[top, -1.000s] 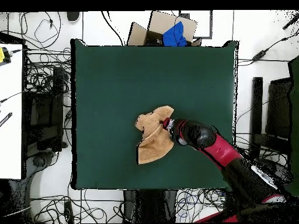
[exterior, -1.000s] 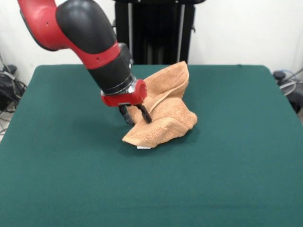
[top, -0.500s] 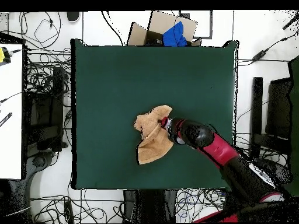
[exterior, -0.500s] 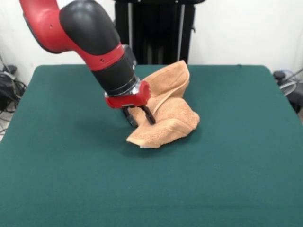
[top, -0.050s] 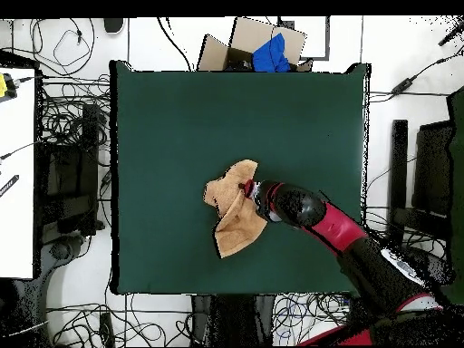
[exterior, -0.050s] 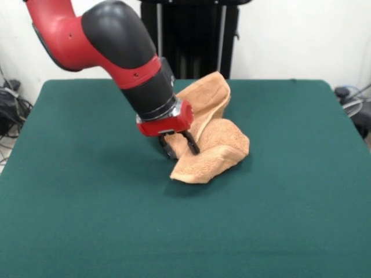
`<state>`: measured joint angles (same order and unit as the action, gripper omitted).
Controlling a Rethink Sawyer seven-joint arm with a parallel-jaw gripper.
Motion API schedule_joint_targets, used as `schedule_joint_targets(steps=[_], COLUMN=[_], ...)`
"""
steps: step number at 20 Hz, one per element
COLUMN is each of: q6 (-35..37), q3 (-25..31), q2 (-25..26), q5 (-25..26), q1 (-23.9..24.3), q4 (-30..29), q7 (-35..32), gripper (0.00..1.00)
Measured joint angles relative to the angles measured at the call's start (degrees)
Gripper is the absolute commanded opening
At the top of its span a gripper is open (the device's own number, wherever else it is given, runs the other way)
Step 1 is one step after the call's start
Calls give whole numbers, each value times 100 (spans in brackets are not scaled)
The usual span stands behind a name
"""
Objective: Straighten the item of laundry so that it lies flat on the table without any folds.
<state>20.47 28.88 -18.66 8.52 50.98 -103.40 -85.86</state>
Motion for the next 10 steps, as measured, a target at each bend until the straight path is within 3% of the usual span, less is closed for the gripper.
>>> schedule_joint_targets(steps=[10], q6=[2], q3=[130], q2=[120], q5=[256], q1=[-78], q4=[245], q7=[0], gripper=[100])
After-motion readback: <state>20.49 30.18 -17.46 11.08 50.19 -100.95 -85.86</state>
